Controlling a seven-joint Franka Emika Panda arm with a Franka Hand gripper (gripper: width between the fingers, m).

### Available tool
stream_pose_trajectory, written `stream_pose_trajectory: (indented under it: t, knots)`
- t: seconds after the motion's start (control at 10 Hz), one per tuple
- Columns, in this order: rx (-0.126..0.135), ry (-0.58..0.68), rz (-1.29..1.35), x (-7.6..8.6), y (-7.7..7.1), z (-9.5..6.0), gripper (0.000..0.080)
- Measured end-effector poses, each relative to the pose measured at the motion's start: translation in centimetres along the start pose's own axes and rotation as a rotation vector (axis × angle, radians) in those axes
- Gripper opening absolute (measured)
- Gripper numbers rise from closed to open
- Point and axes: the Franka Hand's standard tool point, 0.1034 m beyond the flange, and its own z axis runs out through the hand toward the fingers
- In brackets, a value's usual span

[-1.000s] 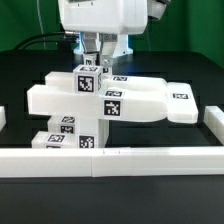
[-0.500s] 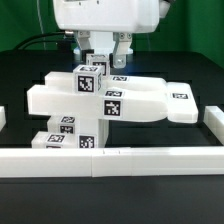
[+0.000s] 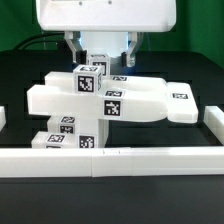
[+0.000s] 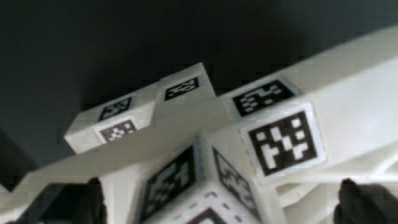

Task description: Assemble chair

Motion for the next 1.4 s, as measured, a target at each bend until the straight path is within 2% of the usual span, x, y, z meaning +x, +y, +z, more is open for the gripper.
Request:
stream_pose_trajectory:
  t: [0.4,0.8,0.9,1.0,1.1,1.2,1.3,1.4]
  knots:
    - [-0.002,0.001,-0.342,0.1,0.2,-0.1,0.0649]
    - [-0.006,0.001,-0.6,0.5,1.2,-0.1,0.0649]
    - [-0.006,0.001,-0.642,0.5,1.3,-0.1,0.0599]
    - [-0.006,0.001,-0.627,0.5,1.3,-0.1,0.0599]
    - [-0.006,0.001,-0.627,0.5,1.3,-0.1,0.0424]
    - [-0.006,0.001,-0.627,0.5,1.3,-0.1,0.0424]
    - [-0.006,0.001,-0.62,0.5,1.3,-0.1,0.0283]
    - [-0.006,0.001,-0.594,0.5,1.3,-0.1,0.0284]
